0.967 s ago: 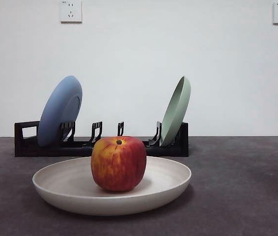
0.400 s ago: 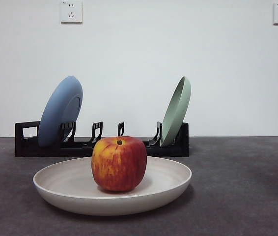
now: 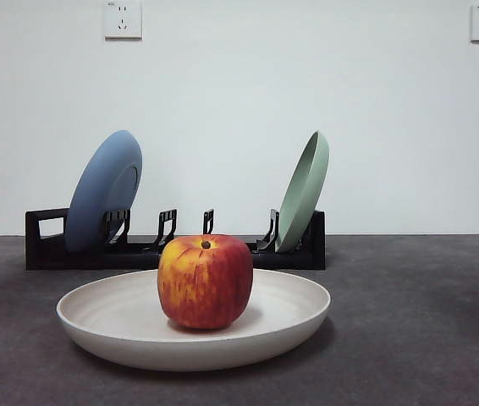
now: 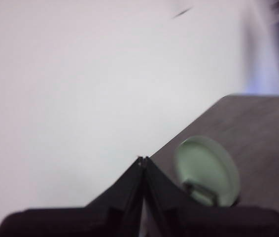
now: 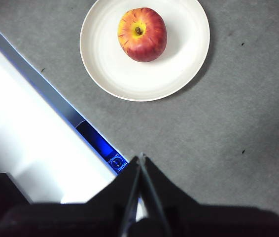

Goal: Take the yellow plate from the plate rack,put the plate on the table,take the apple from the table,put the apple in the plate

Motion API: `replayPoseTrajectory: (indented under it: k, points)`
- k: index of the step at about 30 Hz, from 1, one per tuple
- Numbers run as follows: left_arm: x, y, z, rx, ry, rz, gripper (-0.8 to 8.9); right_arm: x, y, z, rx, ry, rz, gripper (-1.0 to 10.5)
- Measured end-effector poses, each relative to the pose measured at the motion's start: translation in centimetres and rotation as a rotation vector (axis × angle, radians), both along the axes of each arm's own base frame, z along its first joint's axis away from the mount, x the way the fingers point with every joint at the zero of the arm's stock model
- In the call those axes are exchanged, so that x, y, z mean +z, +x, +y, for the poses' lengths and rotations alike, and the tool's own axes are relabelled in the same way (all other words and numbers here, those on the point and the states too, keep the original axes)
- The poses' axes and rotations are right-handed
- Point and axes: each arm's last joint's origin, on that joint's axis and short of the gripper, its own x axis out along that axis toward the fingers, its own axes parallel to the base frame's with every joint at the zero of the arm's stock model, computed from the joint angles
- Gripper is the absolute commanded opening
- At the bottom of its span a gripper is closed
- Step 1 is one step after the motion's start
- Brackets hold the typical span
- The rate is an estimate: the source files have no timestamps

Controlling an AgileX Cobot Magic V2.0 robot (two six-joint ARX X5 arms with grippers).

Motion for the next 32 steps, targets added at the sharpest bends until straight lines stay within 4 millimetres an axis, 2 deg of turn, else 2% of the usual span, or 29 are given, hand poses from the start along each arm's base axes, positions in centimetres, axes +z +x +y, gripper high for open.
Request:
replayPoseTrajectory:
  k: [3,8,11,13,21,27,32]
  points:
    - [-0.7,-1.4,1.2,0.086,-0.002,-0.017,-0.04,0.0,0.0,0.0,0.000,0.000,0.000,0.0]
    - [-3.6,-3.0,2.3,0.185,-0.014,-0.111,-0.04,0.0,0.0,0.0,0.000,0.000,0.000,0.0]
    - [-6.8,-2.8,2.6,0.227,-0.034,-0.141,-0.04,0.0,0.0,0.0,0.000,0.000,0.000,0.0]
    - [-10.3,-2.3,2.9,0.248,-0.057,-0.105,-0.04,0.0,0.0,0.0,0.000,0.000,0.000,0.0]
    - [-20.2,-2.3,3.0,0.275,-0.134,0.041,-0.04,0.0,0.0,0.0,0.000,0.000,0.000,0.0]
    - [-25.4,-2.2,3.3,0.360,-0.217,0.123,-0.04,0.0,0.0,0.0,0.000,0.000,0.000,0.0]
    - [-27.6,-2.2,3.3,0.379,-0.279,0.151,-0.04,0.0,0.0,0.0,0.000,0.000,0.000,0.0]
